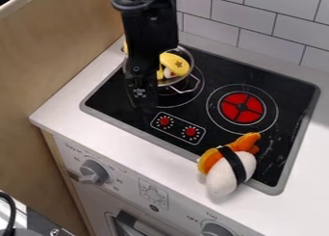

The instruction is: Move the white and orange object on the right burner

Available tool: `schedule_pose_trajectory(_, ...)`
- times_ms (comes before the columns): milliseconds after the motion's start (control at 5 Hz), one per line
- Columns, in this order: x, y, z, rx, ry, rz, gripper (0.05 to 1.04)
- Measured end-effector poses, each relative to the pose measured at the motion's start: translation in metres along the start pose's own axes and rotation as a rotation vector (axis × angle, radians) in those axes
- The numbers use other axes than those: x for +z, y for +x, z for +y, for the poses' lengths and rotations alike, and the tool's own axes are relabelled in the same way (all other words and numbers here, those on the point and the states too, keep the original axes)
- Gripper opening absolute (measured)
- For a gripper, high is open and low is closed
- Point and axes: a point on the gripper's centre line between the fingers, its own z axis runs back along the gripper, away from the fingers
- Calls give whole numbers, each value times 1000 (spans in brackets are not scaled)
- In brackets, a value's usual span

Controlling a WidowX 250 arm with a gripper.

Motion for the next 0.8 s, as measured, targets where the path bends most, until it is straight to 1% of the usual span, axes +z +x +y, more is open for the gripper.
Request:
schedule_pose_trajectory(200, -4, -2, -3, 20, -19, 11, 998)
schedule_pose_trajectory(400, -4, 8, -12, 174, -10, 54, 998)
schedule_pose_trajectory(600, 5, 14, -11, 370, 4, 67, 998)
schedule_pose_trajectory(800, 17, 12, -1, 483, 41, 86, 998)
